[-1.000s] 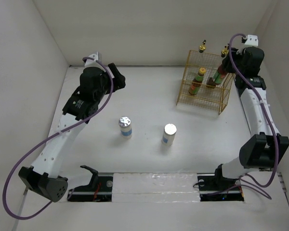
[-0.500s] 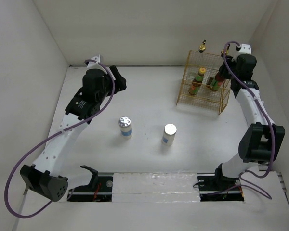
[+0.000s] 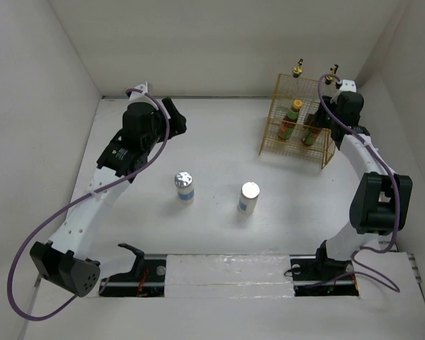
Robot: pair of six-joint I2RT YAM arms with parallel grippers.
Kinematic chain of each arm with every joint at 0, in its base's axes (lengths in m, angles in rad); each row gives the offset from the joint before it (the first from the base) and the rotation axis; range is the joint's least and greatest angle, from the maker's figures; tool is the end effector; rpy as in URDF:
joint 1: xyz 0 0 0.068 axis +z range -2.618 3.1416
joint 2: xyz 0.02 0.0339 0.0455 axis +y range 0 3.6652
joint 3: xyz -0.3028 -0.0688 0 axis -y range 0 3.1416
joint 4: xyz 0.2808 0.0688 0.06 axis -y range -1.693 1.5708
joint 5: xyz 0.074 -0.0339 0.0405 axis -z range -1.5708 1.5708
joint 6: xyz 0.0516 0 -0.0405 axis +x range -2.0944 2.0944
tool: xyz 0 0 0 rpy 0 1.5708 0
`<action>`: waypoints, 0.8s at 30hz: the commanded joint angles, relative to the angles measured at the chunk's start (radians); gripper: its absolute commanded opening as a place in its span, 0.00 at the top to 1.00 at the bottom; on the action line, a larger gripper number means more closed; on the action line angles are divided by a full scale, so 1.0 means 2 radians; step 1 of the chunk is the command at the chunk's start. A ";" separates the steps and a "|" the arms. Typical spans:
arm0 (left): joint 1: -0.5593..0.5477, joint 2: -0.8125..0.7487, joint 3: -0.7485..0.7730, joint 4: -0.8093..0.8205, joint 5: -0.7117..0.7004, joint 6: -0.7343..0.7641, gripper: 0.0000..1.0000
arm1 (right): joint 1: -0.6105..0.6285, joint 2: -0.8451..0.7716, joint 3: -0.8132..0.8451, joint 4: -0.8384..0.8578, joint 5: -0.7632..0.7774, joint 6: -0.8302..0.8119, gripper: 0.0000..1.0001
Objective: Organize the condiment bottles
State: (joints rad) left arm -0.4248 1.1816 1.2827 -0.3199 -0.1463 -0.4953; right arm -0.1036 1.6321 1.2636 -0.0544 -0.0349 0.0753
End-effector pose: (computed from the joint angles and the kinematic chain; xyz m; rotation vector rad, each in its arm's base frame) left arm 0.2769 -0.1170 0.4545 -0.1706 1.8103 -0.5272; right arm 0.4345 -0.0434 0.3190 0.1557 1.9874 0.0165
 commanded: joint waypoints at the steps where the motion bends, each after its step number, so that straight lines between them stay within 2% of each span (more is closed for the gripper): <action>1: -0.002 -0.004 -0.003 0.017 0.002 -0.002 0.26 | 0.006 -0.010 0.002 0.055 0.004 0.010 0.53; 2: -0.002 -0.004 -0.003 0.017 0.002 -0.002 0.26 | 0.006 -0.016 0.002 0.050 0.004 0.010 0.46; 3: -0.002 -0.004 -0.003 0.017 0.002 -0.002 0.26 | 0.006 -0.025 -0.002 0.050 0.004 0.015 0.34; 7: -0.002 -0.004 -0.003 0.017 -0.003 0.002 0.26 | 0.010 -0.060 0.005 0.034 0.020 0.015 0.12; 11: -0.002 -0.009 0.002 0.017 -0.007 0.002 0.26 | 0.036 -0.119 0.010 0.016 0.052 0.020 0.09; 12: -0.002 -0.009 0.007 0.017 -0.007 0.002 0.26 | 0.061 -0.133 0.006 0.016 0.052 0.020 0.09; 13: -0.002 -0.009 0.015 0.011 -0.007 0.002 0.26 | 0.075 -0.156 -0.007 0.016 0.046 0.026 0.15; 14: -0.002 -0.009 0.021 0.007 -0.013 0.002 0.26 | 0.092 -0.166 -0.015 0.016 0.034 0.026 0.43; 16: -0.002 -0.009 0.039 0.007 -0.017 0.002 0.28 | 0.158 -0.183 -0.034 0.026 -0.024 0.026 0.84; 17: -0.002 -0.009 0.047 0.001 -0.017 0.002 0.34 | 0.187 -0.189 -0.050 0.030 -0.040 0.026 1.00; 18: -0.002 -0.009 0.053 0.001 -0.022 0.002 0.38 | 0.217 -0.195 -0.057 0.030 -0.071 0.017 1.00; 19: -0.002 -0.009 0.060 0.001 -0.022 0.002 0.44 | 0.277 -0.195 -0.062 0.026 -0.086 0.012 1.00; 20: -0.002 -0.004 0.073 -0.003 -0.022 0.007 0.54 | 0.306 -0.187 -0.067 0.020 -0.101 0.007 0.93; 21: -0.002 -0.004 0.080 -0.009 -0.027 0.007 0.65 | 0.333 -0.182 -0.067 0.016 -0.115 -0.002 0.61; 22: -0.002 -0.004 0.086 -0.013 -0.027 0.007 0.65 | 0.384 -0.174 -0.067 0.005 -0.123 -0.006 0.42; 24: -0.002 0.001 0.099 -0.024 -0.027 0.007 0.65 | 0.427 -0.143 -0.062 0.000 -0.123 -0.019 0.08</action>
State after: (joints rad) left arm -0.4248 1.1828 1.4181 -0.3557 -0.1822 -0.4896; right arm 0.6498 1.2873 1.1500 -0.0170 -0.1928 0.0879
